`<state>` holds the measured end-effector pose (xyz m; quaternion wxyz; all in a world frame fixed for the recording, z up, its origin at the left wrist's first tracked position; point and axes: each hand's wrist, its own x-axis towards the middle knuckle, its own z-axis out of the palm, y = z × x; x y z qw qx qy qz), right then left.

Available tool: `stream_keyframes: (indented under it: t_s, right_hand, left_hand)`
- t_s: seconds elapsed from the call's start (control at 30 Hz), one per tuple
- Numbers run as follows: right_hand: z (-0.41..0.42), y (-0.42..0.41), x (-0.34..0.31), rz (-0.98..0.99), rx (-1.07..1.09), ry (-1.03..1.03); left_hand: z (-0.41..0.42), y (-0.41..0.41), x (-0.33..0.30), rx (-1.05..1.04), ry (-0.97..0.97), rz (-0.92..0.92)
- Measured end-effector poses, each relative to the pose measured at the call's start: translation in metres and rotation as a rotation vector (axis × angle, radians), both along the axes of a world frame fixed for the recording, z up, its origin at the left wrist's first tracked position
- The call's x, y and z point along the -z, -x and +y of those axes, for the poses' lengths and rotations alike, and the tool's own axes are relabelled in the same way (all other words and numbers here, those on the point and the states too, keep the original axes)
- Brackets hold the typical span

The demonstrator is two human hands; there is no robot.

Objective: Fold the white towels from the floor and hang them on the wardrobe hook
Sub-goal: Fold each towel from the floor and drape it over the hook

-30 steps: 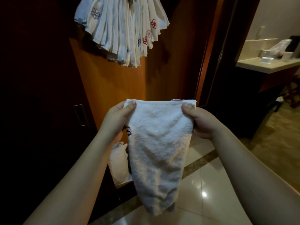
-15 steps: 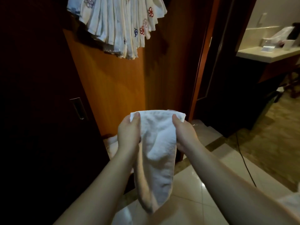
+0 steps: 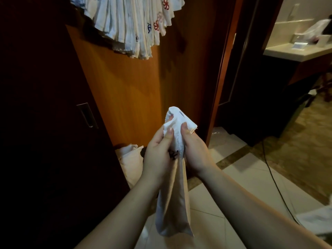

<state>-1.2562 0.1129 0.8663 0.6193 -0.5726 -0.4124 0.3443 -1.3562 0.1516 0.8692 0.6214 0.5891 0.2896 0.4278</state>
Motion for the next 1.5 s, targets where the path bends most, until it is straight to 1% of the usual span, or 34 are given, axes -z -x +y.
stream_keyframes:
  t_s: [0.1, 0.2, 0.27, 0.3, 0.37, 0.4, 0.47, 0.57, 0.67, 0.83, 0.87, 0.93, 1.0, 1.03, 1.1, 1.13, 1.17, 1.2, 1.23, 1.27, 1.3, 1.33, 1.37, 1.4, 1.47, 1.5]
  right_hand:
    - [0.003, -0.002, -0.001, -0.016, -0.016, -0.002]
    - [0.004, 0.001, 0.001, -0.038, -0.012, -0.02]
    - [0.004, 0.002, 0.004, -0.079, -0.055, 0.007]
    - [0.003, 0.002, 0.003, -0.103, -0.095, 0.031]
    - [0.002, -0.004, -0.002, -0.118, -0.198, 0.056]
    - [0.002, -0.009, -0.004, -0.129, -0.214, 0.068]
    - [0.002, -0.016, -0.008, -0.213, -0.199, 0.123]
    - [0.004, -0.018, -0.009, -0.406, -0.153, 0.139]
    - [0.007, -0.015, -0.011, -0.44, -0.074, 0.105]
    - [0.011, -0.015, -0.01, -0.478, -0.012, 0.065]
    - [0.011, -0.014, -0.01, -0.48, 0.001, 0.058]
    - [0.011, -0.014, -0.01, -0.486, 0.02, 0.051]
    - [0.011, -0.013, -0.008, -0.492, 0.039, 0.045]
    - [0.012, -0.013, -0.007, -0.499, 0.054, 0.045]
    - [0.012, -0.015, -0.005, -0.496, 0.081, 0.075]
    - [0.012, -0.017, -0.007, -0.467, 0.08, 0.1]
    - [0.011, -0.021, -0.01, -0.413, 0.065, 0.118]
    - [0.011, -0.025, -0.015, -0.338, 0.041, 0.128]
    - [0.01, -0.03, -0.02, -0.262, 0.016, 0.127]
    - [0.01, -0.035, -0.026, -0.203, -0.011, 0.11]
    - [0.01, -0.041, -0.031, -0.184, -0.032, 0.084]
    - [0.01, -0.046, -0.037, -0.206, -0.043, 0.059]
    - [0.01, -0.05, -0.043, -0.26, -0.053, 0.041]
    - [0.01, -0.053, -0.05, -0.325, -0.069, 0.03]
    - [0.008, -0.055, -0.065, -0.458, -0.109, 0.022]
    - [0.007, -0.055, -0.073, -0.531, -0.122, 0.018]
  left_hand:
    - [0.008, 0.002, 0.0, 0.004, -0.001, -0.002]
    - [0.012, 0.002, 0.0, 0.0, 0.041, -0.037]
    - [0.011, 0.002, 0.002, 0.014, 0.02, 0.005]
    - [0.01, 0.002, 0.002, 0.051, 0.02, 0.027]
    - [0.011, 0.005, 0.0, 0.19, 0.097, 0.027]
    - [0.014, 0.007, -0.001, 0.261, 0.131, 0.016]
    - [0.023, 0.011, -0.006, 0.334, 0.148, 0.027]
    - [0.035, 0.013, -0.01, 0.34, 0.131, 0.094]
    - [0.045, 0.012, -0.012, 0.335, 0.079, 0.16]
    - [0.055, 0.015, -0.012, 0.399, 0.011, 0.173]
    - [0.057, 0.014, -0.013, 0.415, -0.017, 0.208]
    - [0.058, 0.011, -0.015, 0.409, -0.135, 0.322]
    - [0.06, 0.008, -0.016, 0.334, -0.34, 0.513]
    - [0.059, 0.007, -0.017, 0.278, -0.481, 0.618]
    - [0.059, 0.006, -0.019, 0.164, -0.642, 0.692]
    - [0.059, 0.005, -0.02, 0.172, -0.709, 0.702]
    - [0.059, 0.007, -0.022, 0.198, -0.692, 0.684]
    - [0.058, 0.011, -0.025, 0.211, -0.632, 0.599]
    - [0.059, 0.014, -0.027, 0.142, -0.573, 0.447]
    - [0.06, 0.016, -0.028, 0.029, -0.553, 0.284]
    - [0.061, 0.016, -0.029, -0.117, -0.579, 0.194]
    - [0.065, 0.016, -0.029, -0.233, -0.571, 0.158]
    - [0.069, 0.015, -0.029, -0.265, -0.506, 0.14]
    - [0.071, 0.013, -0.031, -0.201, -0.389, 0.136]
    - [0.078, 0.007, -0.031, 0.035, -0.141, 0.182]
    - [0.081, 0.006, -0.031, 0.141, -0.064, 0.182]
